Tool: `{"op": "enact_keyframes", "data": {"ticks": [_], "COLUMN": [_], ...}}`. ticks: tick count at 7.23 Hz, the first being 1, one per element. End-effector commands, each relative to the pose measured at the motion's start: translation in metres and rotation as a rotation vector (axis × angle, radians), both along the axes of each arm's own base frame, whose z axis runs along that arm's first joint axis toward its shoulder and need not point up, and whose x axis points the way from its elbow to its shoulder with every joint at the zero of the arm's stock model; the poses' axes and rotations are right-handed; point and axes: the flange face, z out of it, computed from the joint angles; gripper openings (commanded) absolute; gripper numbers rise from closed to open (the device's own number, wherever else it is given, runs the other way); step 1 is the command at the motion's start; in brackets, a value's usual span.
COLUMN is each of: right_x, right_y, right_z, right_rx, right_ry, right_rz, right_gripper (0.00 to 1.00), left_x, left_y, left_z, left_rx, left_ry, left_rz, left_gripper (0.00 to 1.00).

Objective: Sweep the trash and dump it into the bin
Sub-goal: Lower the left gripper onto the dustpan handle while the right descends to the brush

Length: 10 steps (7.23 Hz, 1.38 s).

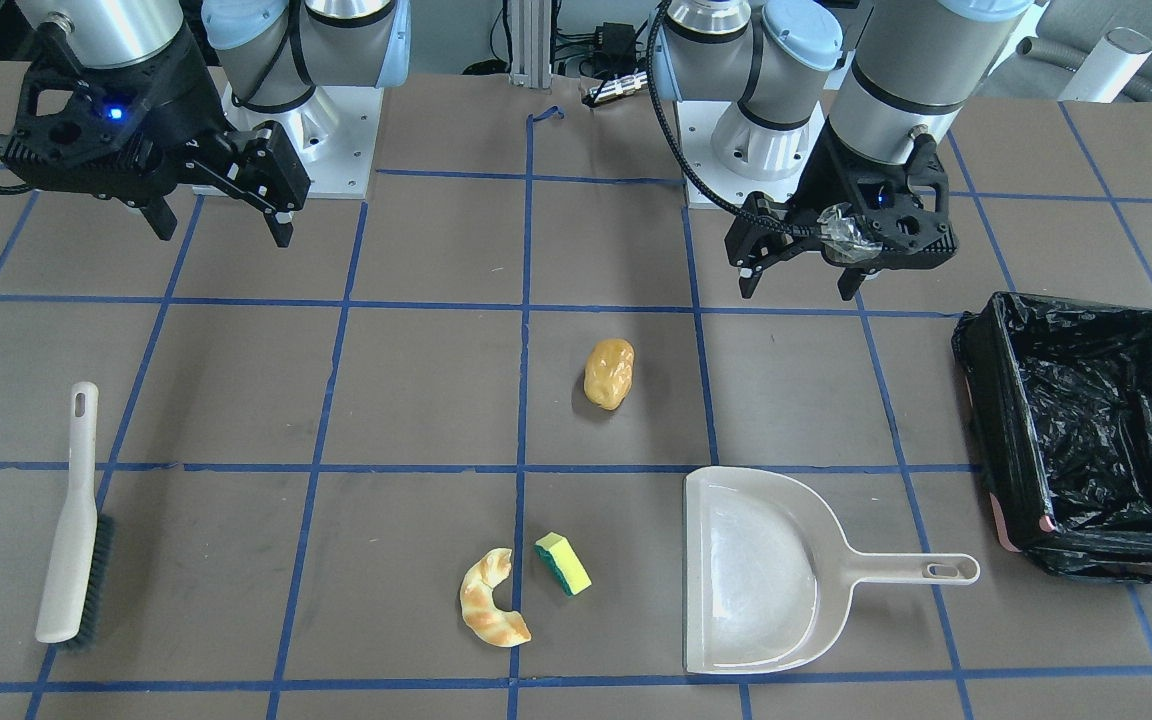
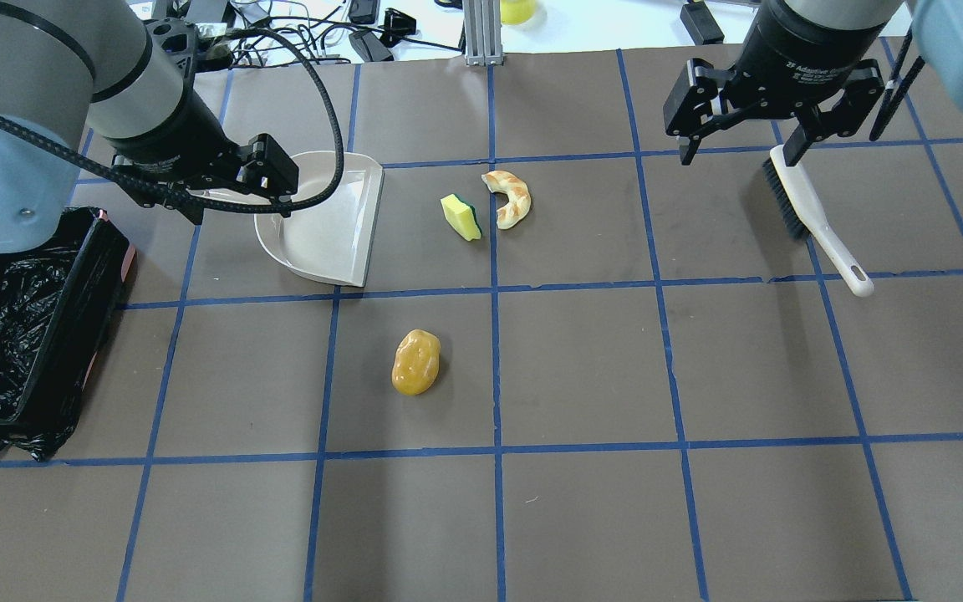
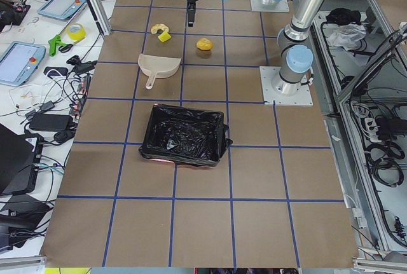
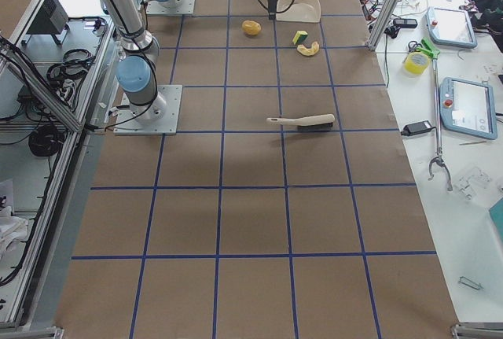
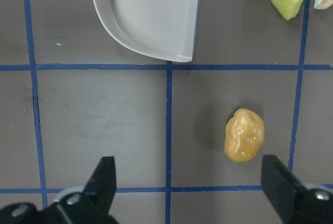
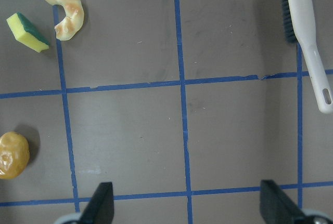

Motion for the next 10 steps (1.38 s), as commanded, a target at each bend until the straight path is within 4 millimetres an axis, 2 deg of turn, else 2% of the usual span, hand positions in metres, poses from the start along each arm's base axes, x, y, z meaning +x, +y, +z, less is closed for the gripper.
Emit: {"op": "enact_keyframes", "data": {"ticks": [1,2,4,5,6,7,9,10], "right_x": [0.0,0.0,0.0,-0.001,-0.001,-0.003,-0.013,-0.035], "right_y": [0.0,0.0,0.001,0.001,0.001,0.0,-0.008,-0.017], "right_z": [0.0,0.0,0.001,0.001,0.001,-0.002,-0.01,-0.02], "right_rx": [-0.001,-0.001,-0.001,-0.001,-0.001,0.005,0.018,0.038], "right_ry": [0.0,0.002,0.002,0.006,0.009,0.013,0.024,0.025], "right_rz": [0.003,0.003,0.005,0.004,0.004,0.013,0.07,0.093], "right_gripper": [1.0,1.0,1.0,1.0,1.0,1.0,1.0,1.0], "left_x": [0.002,0.002,0.014,0.027,0.05,0.055,0.06,0.063], "left_y": [0.002,0.004,-0.006,-0.009,-0.016,-0.027,-0.05,-0.055], "left_z": [0.006,0.008,-0.006,-0.003,-0.008,-0.017,-0.026,-0.033], "left_rx": [-0.01,0.013,0.045,0.037,0.046,0.038,-0.059,-0.058], "left_ry": [-0.001,0.009,-0.003,-0.009,-0.004,0.001,0.022,0.029], "left_rz": [0.005,0.006,0.026,0.059,0.115,0.171,0.458,0.53], "left_gripper": [1.0,1.0,1.0,1.0,1.0,1.0,1.0,1.0]}}
